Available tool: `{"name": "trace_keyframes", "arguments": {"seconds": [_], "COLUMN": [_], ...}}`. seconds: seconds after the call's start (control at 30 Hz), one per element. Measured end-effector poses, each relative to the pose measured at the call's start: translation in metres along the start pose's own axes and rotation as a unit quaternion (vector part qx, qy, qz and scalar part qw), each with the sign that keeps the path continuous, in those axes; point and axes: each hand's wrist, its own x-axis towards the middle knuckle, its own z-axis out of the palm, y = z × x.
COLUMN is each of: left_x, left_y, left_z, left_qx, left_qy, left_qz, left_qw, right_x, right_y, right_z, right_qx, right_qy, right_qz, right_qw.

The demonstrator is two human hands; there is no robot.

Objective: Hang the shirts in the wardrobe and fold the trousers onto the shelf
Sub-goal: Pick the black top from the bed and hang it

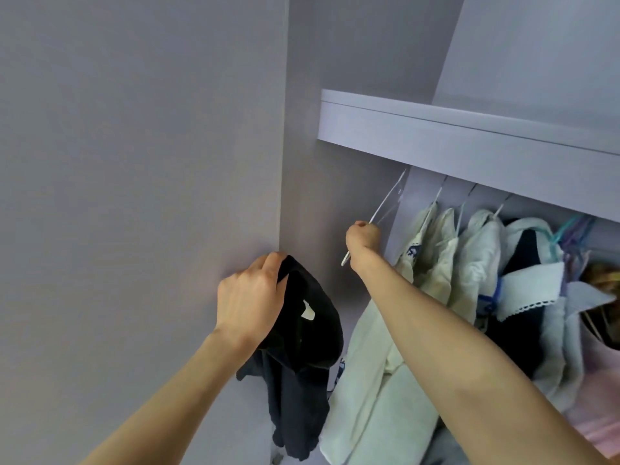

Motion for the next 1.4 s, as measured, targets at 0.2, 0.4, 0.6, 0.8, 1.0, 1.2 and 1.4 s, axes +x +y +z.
{"name": "trace_keyframes", "arguments": {"seconds": [0.2,0.4,0.6,0.8,1.0,1.2,1.4], "left_x": [-0.011,-0.055,-0.112,-0.144,-0.150,-0.151,-0.150], "left_y": [-0.004,-0.015,-0.038,-0.038,-0.038,-0.029,-0.003], "left_z": [0.006,0.002,-0.010,-0.025,-0.042,-0.057,-0.080], "left_qx": [0.007,0.025,-0.272,-0.394,-0.376,-0.351,-0.409], "left_qy": [-0.041,-0.120,-0.246,-0.303,-0.354,-0.392,-0.438], "left_qz": [-0.049,-0.076,-0.226,-0.343,-0.353,-0.355,-0.309], "left_qw": [0.998,0.990,0.902,0.797,0.780,0.773,0.738], "right_x": [-0.031,-0.130,-0.262,-0.291,-0.315,-0.288,-0.277], "right_y": [-0.002,0.058,0.155,0.155,0.161,0.126,0.119], "right_z": [-0.025,-0.063,-0.126,-0.152,-0.170,-0.177,-0.150], "right_qx": [-0.058,-0.087,-0.039,0.025,-0.051,0.288,0.390], "right_qy": [-0.024,-0.061,-0.041,-0.027,0.097,0.142,0.041], "right_qz": [-0.105,-0.164,-0.153,-0.010,-0.074,0.131,0.120], "right_qw": [0.992,0.981,0.987,0.999,0.991,0.938,0.912]}}
